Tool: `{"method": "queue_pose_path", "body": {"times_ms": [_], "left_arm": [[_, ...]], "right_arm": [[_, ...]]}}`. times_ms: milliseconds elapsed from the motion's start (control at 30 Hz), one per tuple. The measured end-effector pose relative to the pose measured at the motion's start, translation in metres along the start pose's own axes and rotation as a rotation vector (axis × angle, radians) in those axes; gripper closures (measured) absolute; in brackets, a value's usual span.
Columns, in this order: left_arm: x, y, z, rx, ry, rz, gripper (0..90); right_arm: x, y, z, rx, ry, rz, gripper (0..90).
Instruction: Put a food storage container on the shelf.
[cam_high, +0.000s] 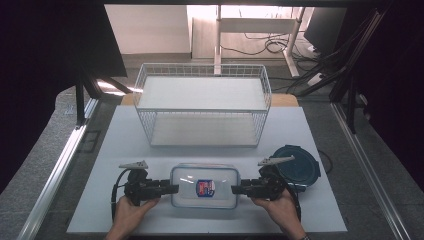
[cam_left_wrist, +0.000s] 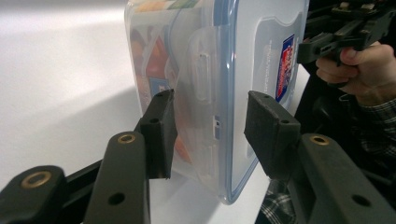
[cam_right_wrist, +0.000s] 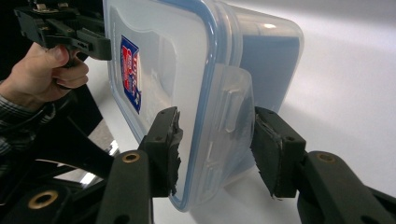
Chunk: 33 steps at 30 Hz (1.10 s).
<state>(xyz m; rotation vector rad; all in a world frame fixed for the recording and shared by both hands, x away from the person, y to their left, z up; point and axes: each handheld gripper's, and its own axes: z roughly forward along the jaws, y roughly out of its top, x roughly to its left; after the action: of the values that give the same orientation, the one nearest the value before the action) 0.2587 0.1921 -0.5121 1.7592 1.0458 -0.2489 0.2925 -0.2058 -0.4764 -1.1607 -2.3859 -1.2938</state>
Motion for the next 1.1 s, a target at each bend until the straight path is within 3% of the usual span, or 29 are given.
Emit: {"method": "queue_pose_path", "body": {"times_ms": [300,533,1100], "left_arm": [[-0.003,0.01,-0.005,-0.005,0.007,0.031,53.9],[-0.01,0.028,-0.013,-0.022,0.024,0.074,53.9],[-0.032,0.101,-0.038,-0.077,0.05,0.155,54.1]], "right_arm": [[0.004,0.006,-0.003,-0.042,-0.014,-0.031,52.3],[0.006,0.019,-0.009,-0.084,-0.016,-0.057,52.2],[0.017,0.078,-0.039,-0.205,-0.019,-0.096,52.1]]}}
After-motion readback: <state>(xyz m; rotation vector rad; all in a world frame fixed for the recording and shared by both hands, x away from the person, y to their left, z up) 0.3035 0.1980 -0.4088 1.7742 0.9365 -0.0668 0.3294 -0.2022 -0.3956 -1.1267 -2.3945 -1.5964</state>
